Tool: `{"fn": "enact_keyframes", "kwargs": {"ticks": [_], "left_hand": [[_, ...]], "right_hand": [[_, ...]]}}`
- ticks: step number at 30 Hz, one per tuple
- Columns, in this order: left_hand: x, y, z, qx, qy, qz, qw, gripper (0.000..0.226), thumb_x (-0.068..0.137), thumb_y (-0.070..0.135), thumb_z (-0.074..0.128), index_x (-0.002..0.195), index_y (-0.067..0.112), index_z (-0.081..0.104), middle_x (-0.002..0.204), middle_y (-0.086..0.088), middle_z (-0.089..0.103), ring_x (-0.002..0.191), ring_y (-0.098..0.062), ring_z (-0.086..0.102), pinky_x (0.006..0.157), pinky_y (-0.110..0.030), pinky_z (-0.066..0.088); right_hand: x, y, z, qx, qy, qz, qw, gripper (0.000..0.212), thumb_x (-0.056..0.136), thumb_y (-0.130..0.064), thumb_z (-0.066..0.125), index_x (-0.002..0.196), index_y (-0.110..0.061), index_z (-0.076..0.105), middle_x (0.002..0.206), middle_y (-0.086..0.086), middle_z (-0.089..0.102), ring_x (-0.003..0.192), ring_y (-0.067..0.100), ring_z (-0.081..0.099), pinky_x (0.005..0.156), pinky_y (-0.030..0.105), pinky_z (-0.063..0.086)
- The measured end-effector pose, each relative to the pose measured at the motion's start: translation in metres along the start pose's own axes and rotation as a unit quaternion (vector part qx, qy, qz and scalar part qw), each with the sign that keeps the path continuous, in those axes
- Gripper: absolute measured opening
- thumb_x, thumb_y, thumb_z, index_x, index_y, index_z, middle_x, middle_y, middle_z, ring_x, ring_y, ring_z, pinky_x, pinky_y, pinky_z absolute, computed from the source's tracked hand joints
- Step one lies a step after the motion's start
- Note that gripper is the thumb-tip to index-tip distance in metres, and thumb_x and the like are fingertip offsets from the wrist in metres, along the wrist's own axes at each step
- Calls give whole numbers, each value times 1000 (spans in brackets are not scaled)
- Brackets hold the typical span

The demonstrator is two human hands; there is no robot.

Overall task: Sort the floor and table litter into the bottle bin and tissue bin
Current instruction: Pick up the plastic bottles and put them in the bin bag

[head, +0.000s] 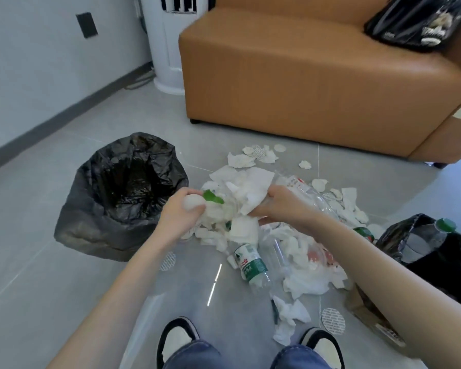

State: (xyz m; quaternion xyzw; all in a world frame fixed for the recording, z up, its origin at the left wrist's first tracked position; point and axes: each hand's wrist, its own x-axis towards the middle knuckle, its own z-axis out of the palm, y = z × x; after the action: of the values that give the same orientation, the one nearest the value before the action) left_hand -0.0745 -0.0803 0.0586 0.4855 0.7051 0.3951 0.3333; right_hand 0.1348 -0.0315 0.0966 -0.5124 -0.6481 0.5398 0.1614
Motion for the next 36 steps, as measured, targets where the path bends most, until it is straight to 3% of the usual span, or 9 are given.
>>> {"fn": "enact_keyframes", "kwargs": {"ticks": [8,12,15,17,20,23,27,32,36], "left_hand": [[8,-23,-84,-89,154,-37,983,36,90,6,52,125,15,48,115,-1,50,99,-17,47,78,-30,42],[14,-49,-100,-73,127,-56,988,57,95,9,47,147,17,24,142,-10,41,127,-24,43,100,-36,41],[13,-68,-105,99,90,-53,990,67,89,15,54,148,15,21,144,-11,40,134,-29,37,113,-47,27],[7,-78,-103,247,43,-41,967,67,84,29,59,144,21,32,144,-5,43,141,-29,25,116,-52,8],[0,-93,-96,329,4,-4,944,52,77,51,64,126,35,54,150,2,34,146,-24,9,116,-50,-3],[-1,-105,-93,343,11,18,939,40,82,47,64,119,33,62,145,0,40,143,-25,19,117,-45,5],[-4,-117,-98,255,30,47,965,21,82,32,69,103,26,71,112,5,58,114,-17,49,109,-37,29],[-20,-125,-107,238,5,68,969,19,79,27,74,97,29,72,99,6,51,100,-14,47,94,-26,39],[-31,-129,-117,278,-57,53,957,21,76,43,73,95,38,68,110,7,52,114,-16,45,100,-29,36]], "right_hand": [[46,-82,67,107,-53,-39,992,34,83,-6,70,116,-7,63,124,9,61,102,18,62,69,24,58],[67,-102,97,99,-43,-52,993,35,83,-5,70,116,-8,61,125,8,59,109,23,61,74,28,59],[77,-107,107,98,-18,-64,993,32,85,-4,67,114,-11,59,121,7,58,108,24,61,74,27,58],[85,-108,111,105,4,-66,992,28,85,-4,66,111,-10,59,113,5,59,104,23,61,77,30,58],[98,-109,122,100,22,-57,993,24,88,-4,63,111,-6,57,98,2,56,101,22,58,86,36,55],[108,-108,141,47,18,-52,997,30,90,-9,59,119,-3,55,105,9,56,110,28,57,92,42,53],[121,-97,153,-58,-43,-66,995,48,94,-14,52,140,-17,39,128,-2,44,119,27,50,98,43,49],[129,-67,144,-241,15,-172,955,40,93,-10,50,132,-17,49,138,5,49,123,23,48,103,33,41],[130,-41,141,-340,31,-114,933,43,91,-17,50,132,-30,46,148,9,30,136,33,25,109,39,29]]}}
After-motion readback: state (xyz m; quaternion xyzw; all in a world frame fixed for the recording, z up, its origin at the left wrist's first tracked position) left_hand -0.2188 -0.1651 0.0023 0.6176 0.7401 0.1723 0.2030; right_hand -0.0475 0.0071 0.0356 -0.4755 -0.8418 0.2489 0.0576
